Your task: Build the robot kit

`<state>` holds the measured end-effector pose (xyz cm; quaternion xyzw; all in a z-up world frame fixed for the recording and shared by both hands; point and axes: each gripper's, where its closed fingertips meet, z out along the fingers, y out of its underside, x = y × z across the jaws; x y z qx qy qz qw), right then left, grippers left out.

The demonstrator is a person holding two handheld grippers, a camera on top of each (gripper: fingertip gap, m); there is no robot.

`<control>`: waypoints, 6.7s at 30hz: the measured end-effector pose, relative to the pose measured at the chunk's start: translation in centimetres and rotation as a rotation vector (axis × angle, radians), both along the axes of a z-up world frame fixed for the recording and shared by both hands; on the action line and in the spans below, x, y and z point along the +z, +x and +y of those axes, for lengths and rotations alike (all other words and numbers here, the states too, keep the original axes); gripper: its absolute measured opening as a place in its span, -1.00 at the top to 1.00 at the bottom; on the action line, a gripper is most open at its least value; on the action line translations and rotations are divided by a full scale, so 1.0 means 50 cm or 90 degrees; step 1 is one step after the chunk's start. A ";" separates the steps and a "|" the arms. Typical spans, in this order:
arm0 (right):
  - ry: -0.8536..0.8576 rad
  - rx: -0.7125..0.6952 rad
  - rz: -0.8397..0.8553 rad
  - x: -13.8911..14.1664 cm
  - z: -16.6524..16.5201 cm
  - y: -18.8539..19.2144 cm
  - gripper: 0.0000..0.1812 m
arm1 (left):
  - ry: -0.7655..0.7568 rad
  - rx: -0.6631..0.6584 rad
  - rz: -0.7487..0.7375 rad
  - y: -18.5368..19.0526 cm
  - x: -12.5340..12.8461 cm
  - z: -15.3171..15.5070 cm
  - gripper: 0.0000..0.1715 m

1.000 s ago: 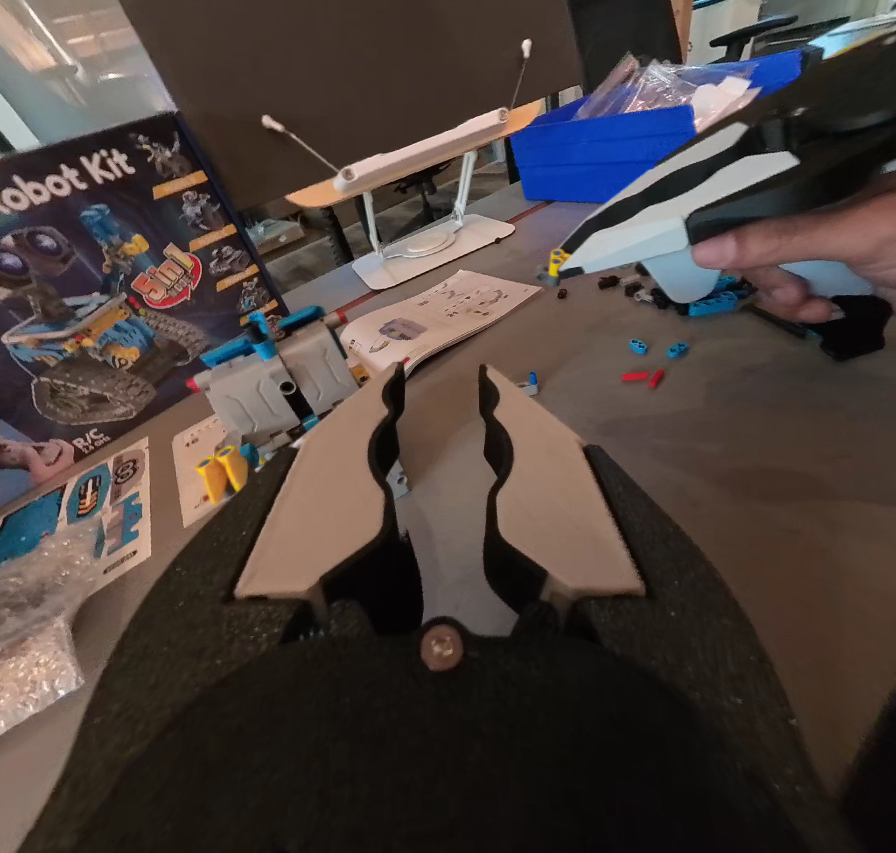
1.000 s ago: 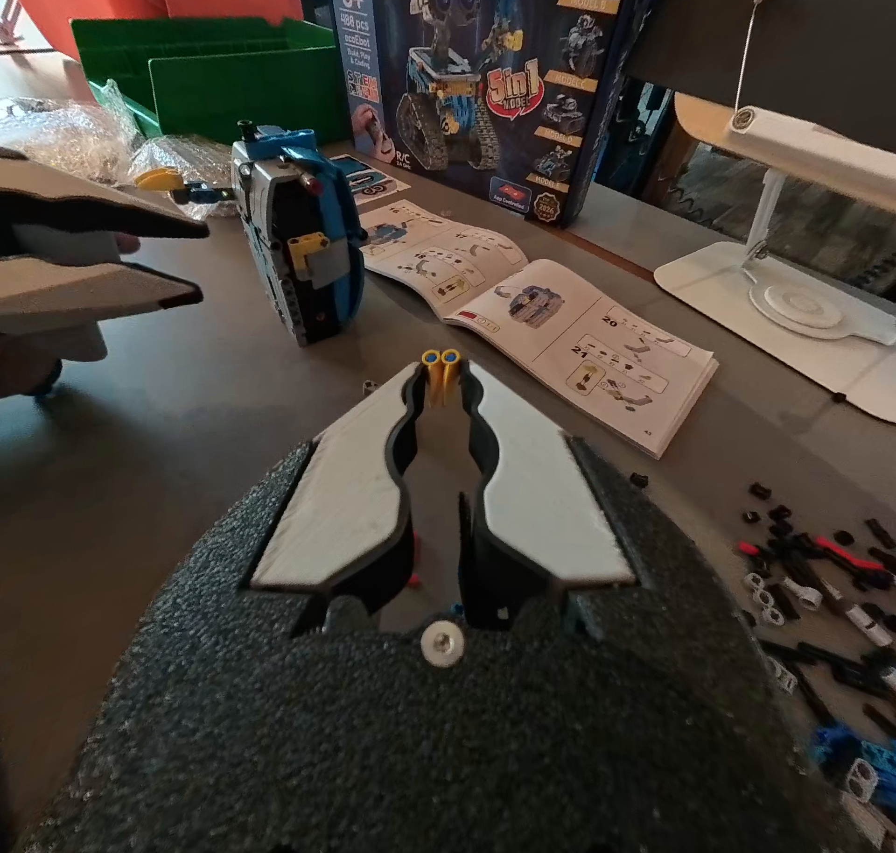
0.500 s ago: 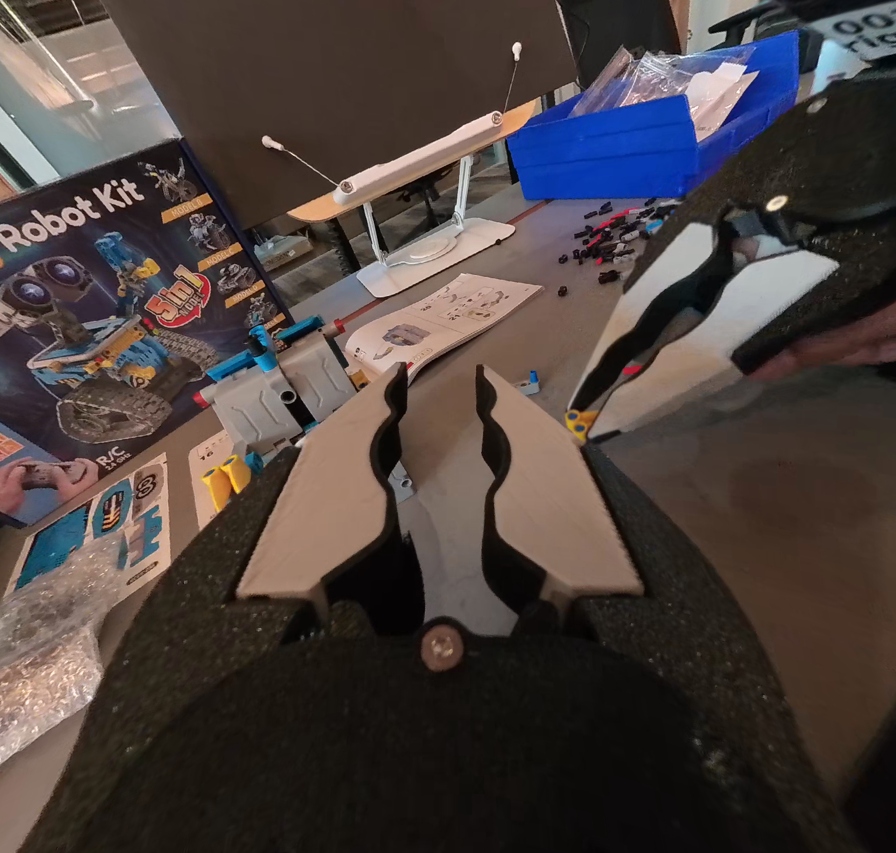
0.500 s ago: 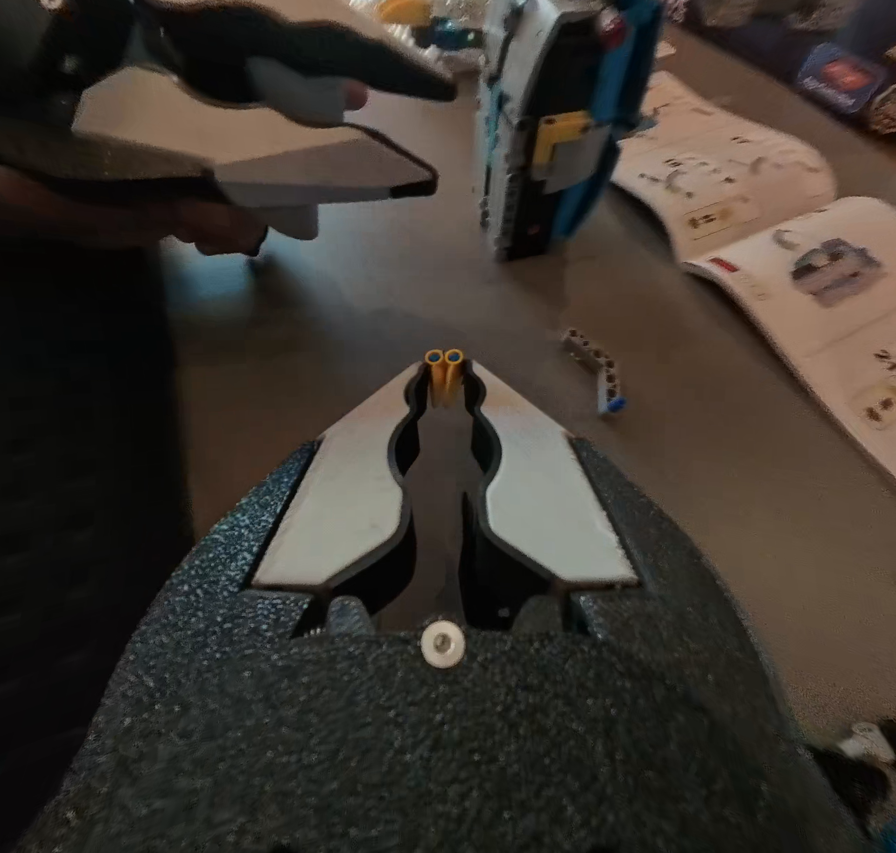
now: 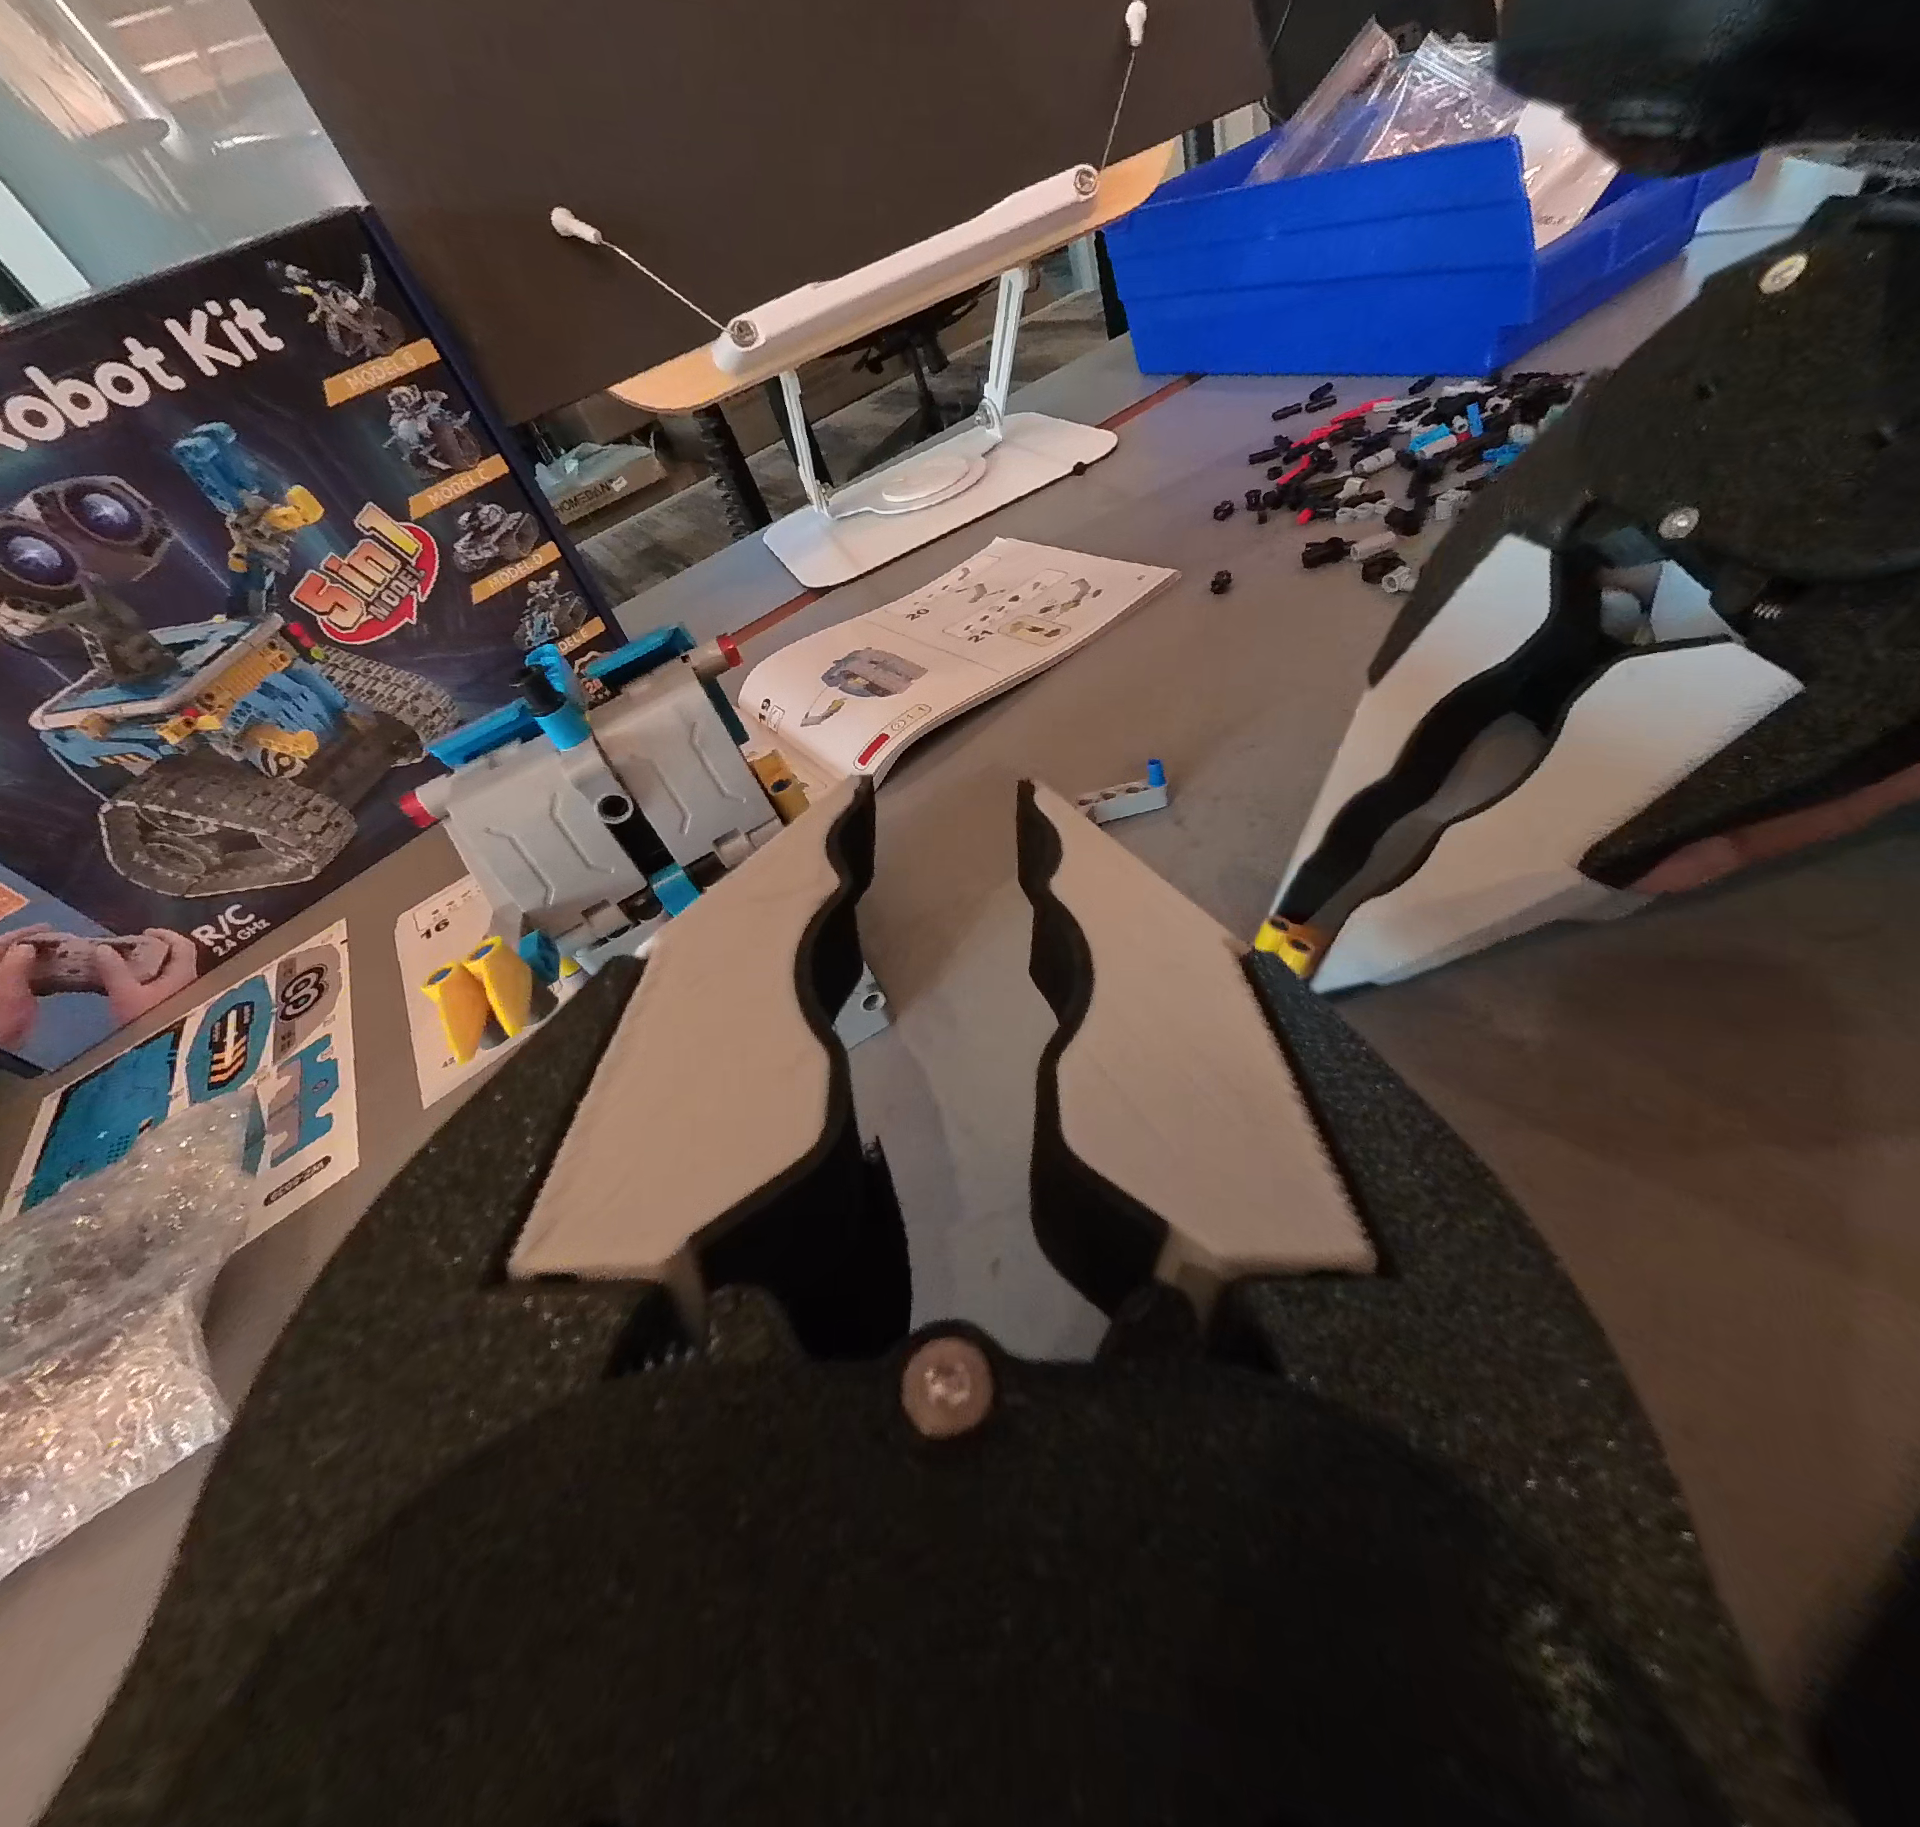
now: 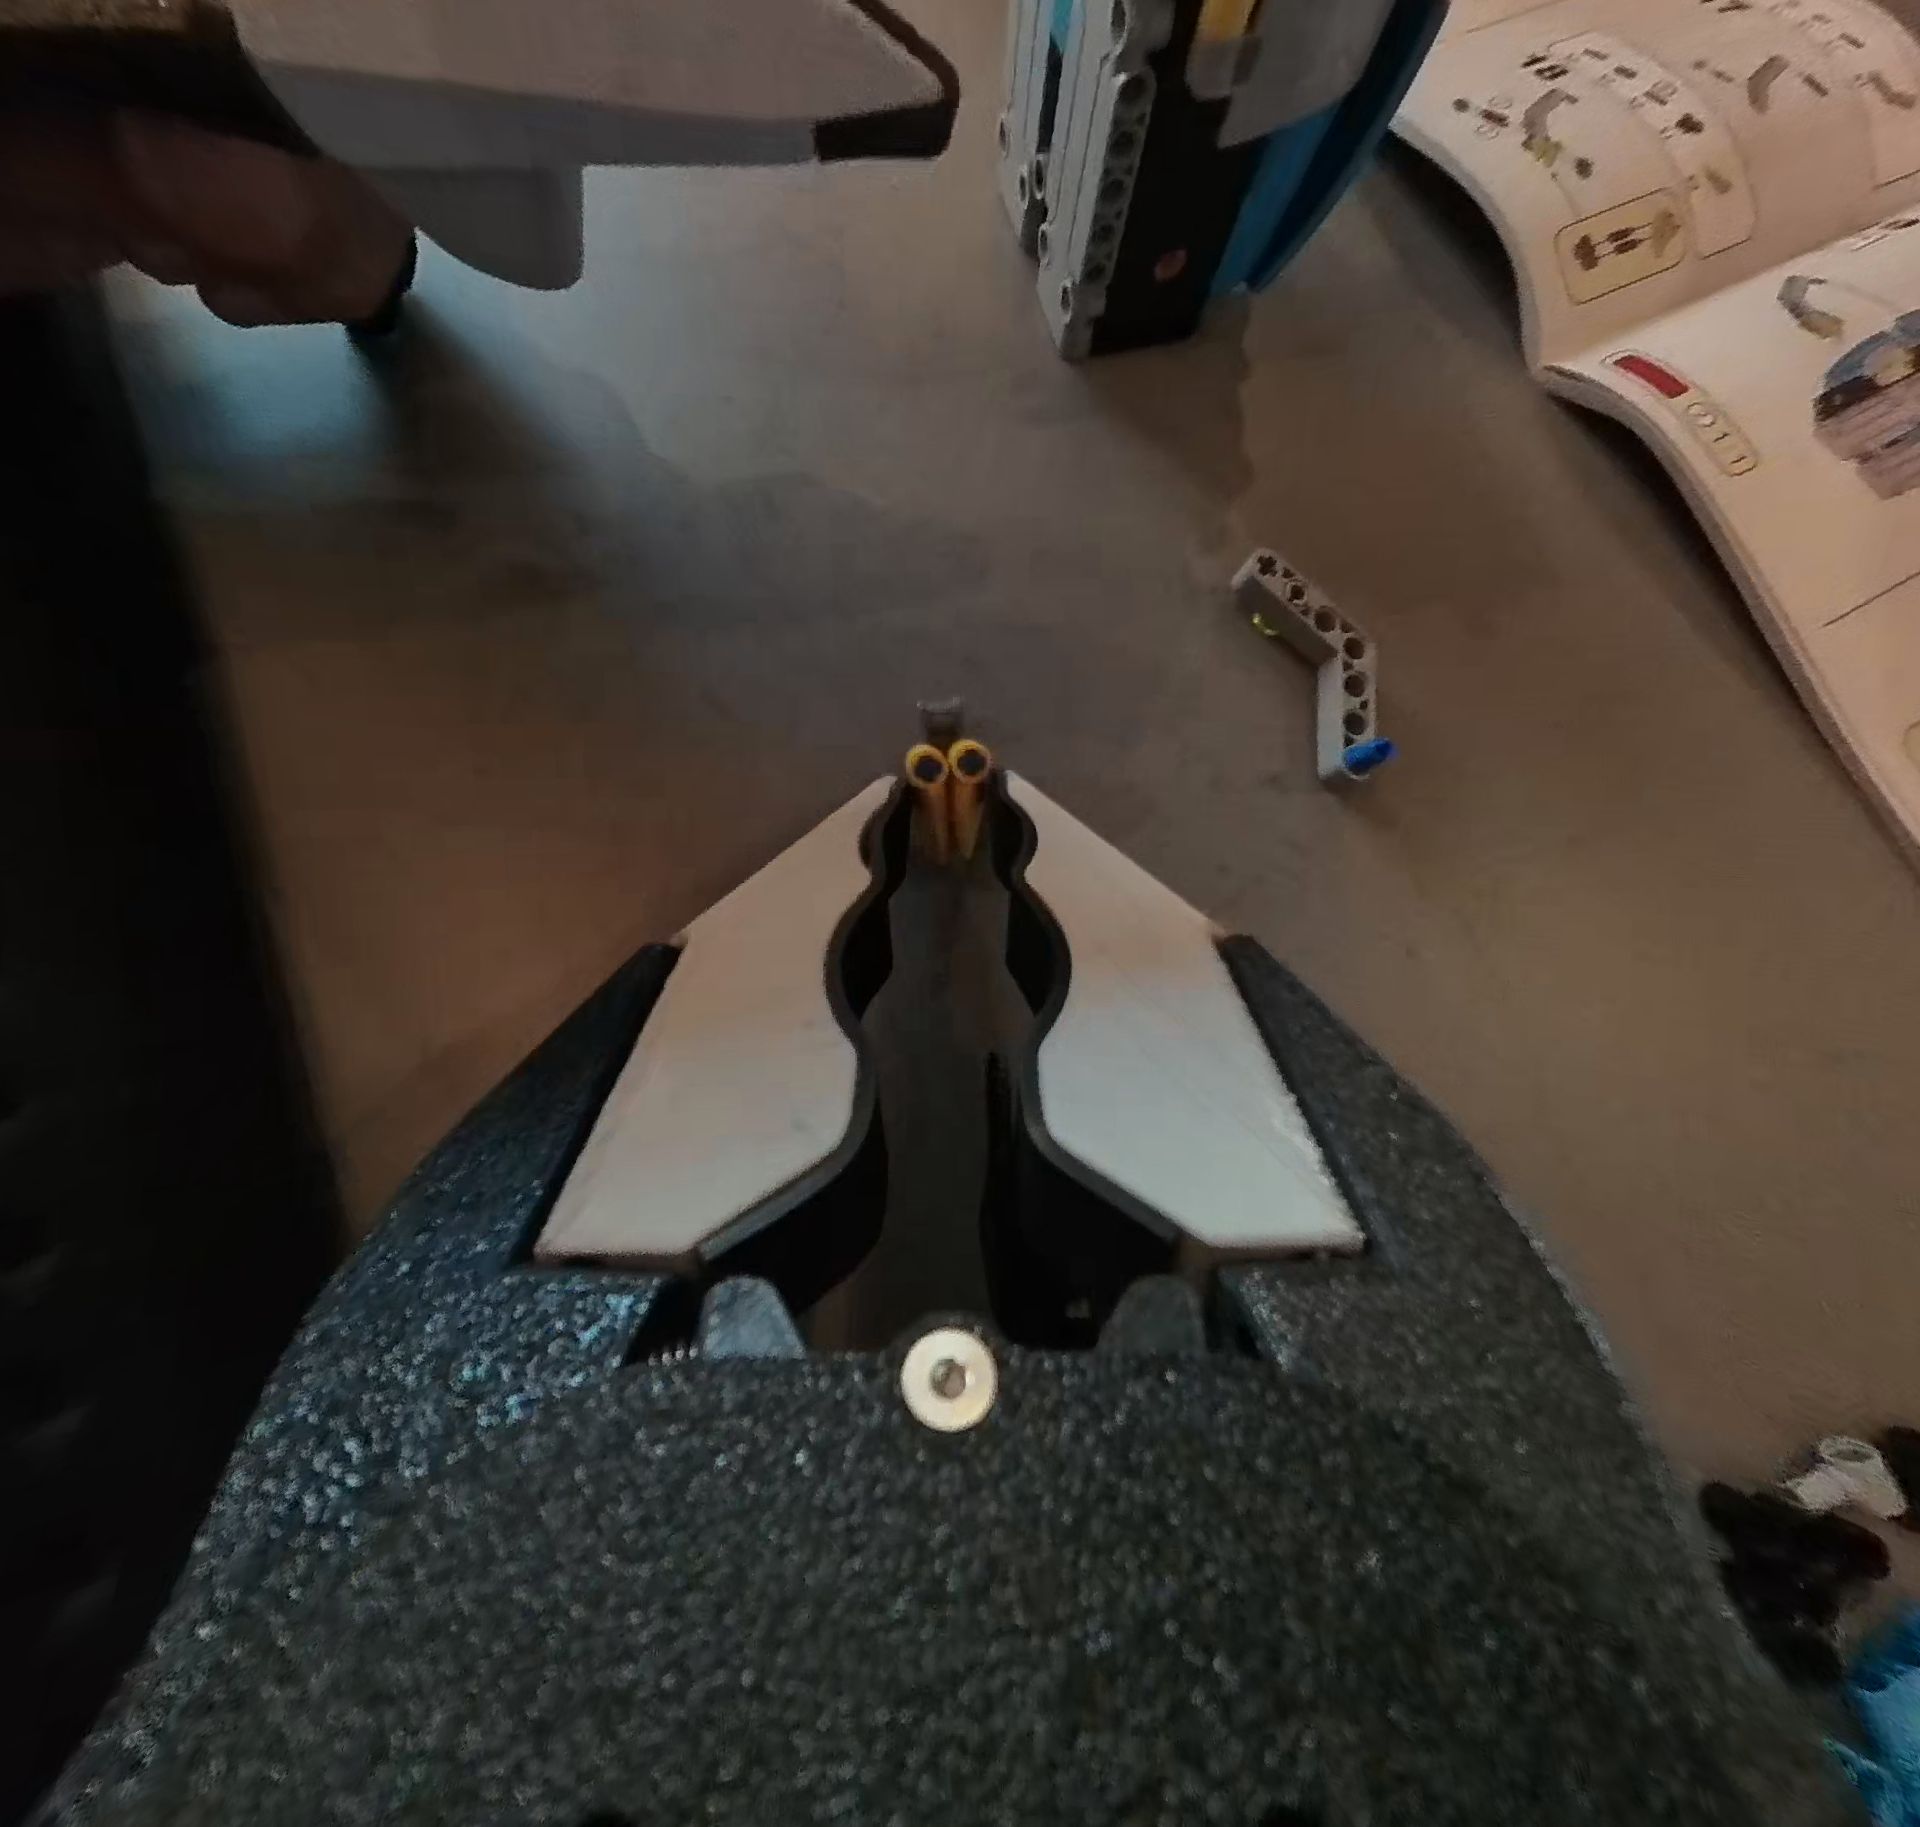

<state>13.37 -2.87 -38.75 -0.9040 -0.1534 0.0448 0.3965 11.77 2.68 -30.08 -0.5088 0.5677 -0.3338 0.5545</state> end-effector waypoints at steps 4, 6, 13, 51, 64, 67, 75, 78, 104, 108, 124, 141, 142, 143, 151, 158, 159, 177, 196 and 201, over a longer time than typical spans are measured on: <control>0.017 0.002 0.086 0.032 -0.006 -0.003 0.67 | -0.002 0.001 0.012 0.001 -0.007 0.000 0.68; 0.076 -0.036 0.139 0.079 -0.006 0.043 0.66 | -0.005 0.003 0.021 0.003 -0.011 0.001 0.68; 0.017 -0.093 0.080 0.045 0.057 0.137 0.67 | -0.019 0.010 0.023 0.002 -0.013 0.006 0.69; -0.115 0.002 -0.032 -0.004 -0.142 0.204 0.72 | 0.015 -0.023 0.081 -0.007 -0.043 -0.031 0.69; 0.100 0.069 0.479 0.198 -0.020 -0.004 0.92 | 0.154 -0.112 0.000 -0.019 0.005 -0.121 0.65; 0.124 0.122 0.537 0.213 -0.014 -0.039 0.92 | 0.144 -0.123 -0.006 -0.022 0.008 -0.128 0.70; 0.279 0.218 0.132 0.210 -0.016 -0.076 0.92 | -0.123 -0.265 0.008 -0.034 0.011 -0.153 0.80; 0.238 0.270 0.099 0.192 -0.033 -0.092 0.91 | -0.067 -0.287 0.021 -0.036 0.000 -0.174 0.80; 0.239 0.168 0.484 0.247 -0.011 -0.103 0.92 | -0.070 -0.226 -0.033 -0.030 0.032 -0.140 0.82; 0.259 0.171 0.512 0.252 -0.008 -0.116 0.92 | -0.191 -0.302 -0.055 -0.042 0.054 -0.160 0.87; 0.290 0.158 0.457 0.255 -0.021 -0.074 0.92 | -0.143 -0.255 -0.045 -0.035 0.040 -0.142 0.94; 0.179 0.043 0.609 0.212 0.003 -0.055 0.92 | 0.372 -0.060 -0.044 -0.030 0.032 -0.117 0.76; 0.182 0.036 0.598 0.210 0.004 -0.052 0.93 | 0.403 -0.050 -0.029 -0.027 0.024 -0.118 0.78; 0.183 0.035 0.596 0.210 0.004 -0.053 0.92 | 0.423 -0.042 -0.024 -0.024 0.022 -0.120 0.80; 0.225 0.040 0.433 0.204 0.014 -0.061 0.92 | 0.303 -0.049 -0.005 -0.017 0.020 -0.114 0.82; 0.308 0.029 0.403 0.237 0.017 -0.064 0.92 | 0.172 -0.057 -0.040 -0.014 0.044 -0.116 0.89; 0.315 0.026 0.404 0.240 0.017 -0.064 0.92 | 0.149 -0.057 -0.047 -0.014 0.049 -0.115 0.91; 0.293 0.001 0.486 0.233 0.023 -0.064 0.92 | 0.178 -0.024 -0.042 -0.017 0.045 -0.097 0.96; 0.000 0.055 0.025 0.054 -0.095 0.138 0.78 | -0.008 -0.065 0.021 -0.019 0.005 -0.051 0.96; -0.077 0.107 0.014 -0.008 -0.112 0.148 0.76 | -0.059 -0.066 0.018 -0.023 0.002 -0.039 0.96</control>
